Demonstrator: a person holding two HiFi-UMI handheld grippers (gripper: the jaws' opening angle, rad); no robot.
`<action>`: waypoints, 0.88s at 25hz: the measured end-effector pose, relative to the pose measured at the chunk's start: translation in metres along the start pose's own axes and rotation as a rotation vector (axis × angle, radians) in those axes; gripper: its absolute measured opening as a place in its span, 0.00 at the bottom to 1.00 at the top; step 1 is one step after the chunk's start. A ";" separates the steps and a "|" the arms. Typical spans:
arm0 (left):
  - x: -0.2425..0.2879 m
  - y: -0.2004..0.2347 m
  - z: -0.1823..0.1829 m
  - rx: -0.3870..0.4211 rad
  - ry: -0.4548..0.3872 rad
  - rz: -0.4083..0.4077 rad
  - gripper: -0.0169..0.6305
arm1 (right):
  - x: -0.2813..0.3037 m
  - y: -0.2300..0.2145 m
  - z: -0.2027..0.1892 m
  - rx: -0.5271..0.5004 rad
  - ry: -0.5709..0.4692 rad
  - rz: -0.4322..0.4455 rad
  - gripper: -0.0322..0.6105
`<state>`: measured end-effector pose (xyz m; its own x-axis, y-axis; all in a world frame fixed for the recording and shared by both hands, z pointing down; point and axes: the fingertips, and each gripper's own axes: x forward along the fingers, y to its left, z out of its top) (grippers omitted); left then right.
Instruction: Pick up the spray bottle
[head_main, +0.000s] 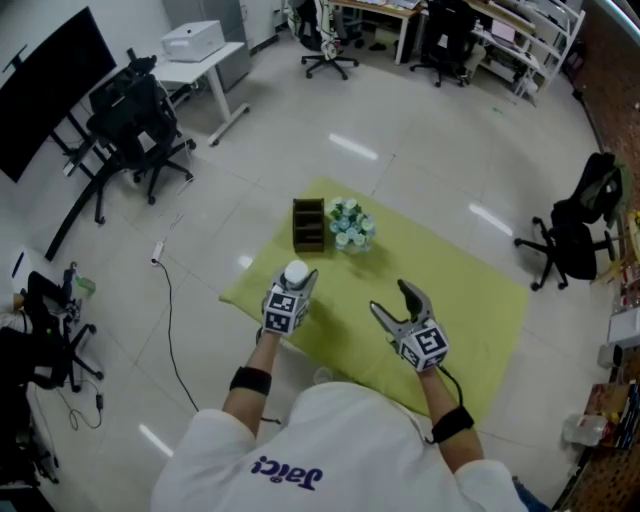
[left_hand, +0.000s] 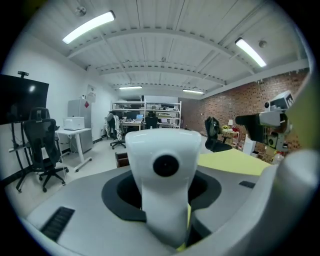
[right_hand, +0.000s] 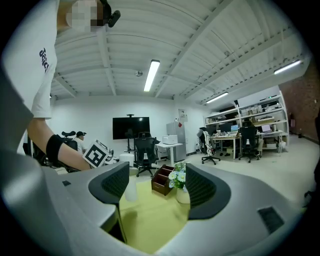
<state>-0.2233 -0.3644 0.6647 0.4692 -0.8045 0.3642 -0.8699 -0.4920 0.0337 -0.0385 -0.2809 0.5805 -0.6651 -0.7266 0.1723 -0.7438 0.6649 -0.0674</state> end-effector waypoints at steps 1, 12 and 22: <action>0.003 -0.009 0.005 0.011 -0.005 -0.016 0.32 | -0.007 -0.004 -0.002 0.004 -0.004 -0.016 0.62; 0.029 -0.123 0.060 0.137 -0.058 -0.225 0.32 | -0.112 -0.073 -0.026 0.060 -0.043 -0.273 0.62; 0.036 -0.216 0.089 0.182 -0.093 -0.379 0.32 | -0.245 -0.138 -0.028 0.105 -0.128 -0.565 0.62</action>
<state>-0.0048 -0.3170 0.5879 0.7692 -0.5784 0.2717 -0.5966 -0.8023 -0.0192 0.2293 -0.1901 0.5751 -0.1611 -0.9828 0.0901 -0.9835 0.1522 -0.0979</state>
